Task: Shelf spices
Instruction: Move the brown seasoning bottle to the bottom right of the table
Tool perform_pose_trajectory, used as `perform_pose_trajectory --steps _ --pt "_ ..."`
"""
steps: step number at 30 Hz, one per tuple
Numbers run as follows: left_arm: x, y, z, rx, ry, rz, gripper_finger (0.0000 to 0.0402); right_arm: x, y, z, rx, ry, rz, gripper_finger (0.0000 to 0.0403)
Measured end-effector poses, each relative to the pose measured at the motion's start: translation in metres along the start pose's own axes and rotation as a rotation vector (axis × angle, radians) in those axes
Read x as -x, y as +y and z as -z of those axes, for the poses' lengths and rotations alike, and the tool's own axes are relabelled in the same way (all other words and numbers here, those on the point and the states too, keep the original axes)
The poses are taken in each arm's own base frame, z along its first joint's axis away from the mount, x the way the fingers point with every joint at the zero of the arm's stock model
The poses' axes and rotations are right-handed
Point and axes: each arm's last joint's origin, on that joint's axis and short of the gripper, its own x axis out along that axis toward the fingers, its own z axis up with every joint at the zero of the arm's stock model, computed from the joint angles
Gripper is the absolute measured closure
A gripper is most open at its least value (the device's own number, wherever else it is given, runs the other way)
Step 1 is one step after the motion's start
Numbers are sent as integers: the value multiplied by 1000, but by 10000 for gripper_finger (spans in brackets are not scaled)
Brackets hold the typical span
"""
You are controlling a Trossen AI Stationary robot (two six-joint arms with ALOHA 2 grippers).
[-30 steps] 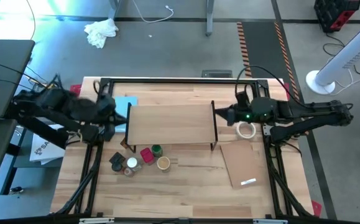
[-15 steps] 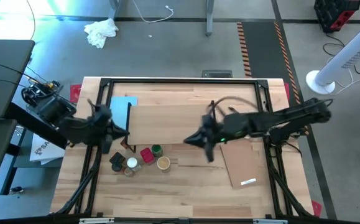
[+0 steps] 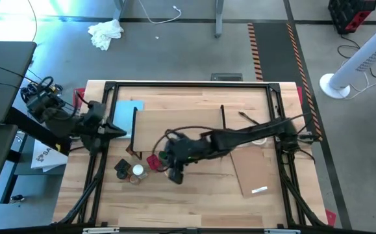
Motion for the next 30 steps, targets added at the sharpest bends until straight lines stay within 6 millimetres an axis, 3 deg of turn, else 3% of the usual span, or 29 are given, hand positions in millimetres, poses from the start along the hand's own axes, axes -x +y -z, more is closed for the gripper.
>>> perform_pose_trajectory --steps 7,12,16,21,22,30 --pt "12 6 0 -71 25 101 402 -28 23 9 -13 141 13 153" --pt "17 10 0 -65 6 103 402 -50 30 19 71 151 -129 136" --pt "17 11 -1 -39 -22 61 402 -52 27 20 85 123 -31 188" --pt "15 11 -2 -40 -56 -2 401 -56 7 16 48 137 61 364" --pt "14 11 -2 -40 -61 -15 402 -59 4 16 45 144 52 381" --pt "5 11 5 -27 -69 -89 402 -94 -10 33 -22 198 117 401"
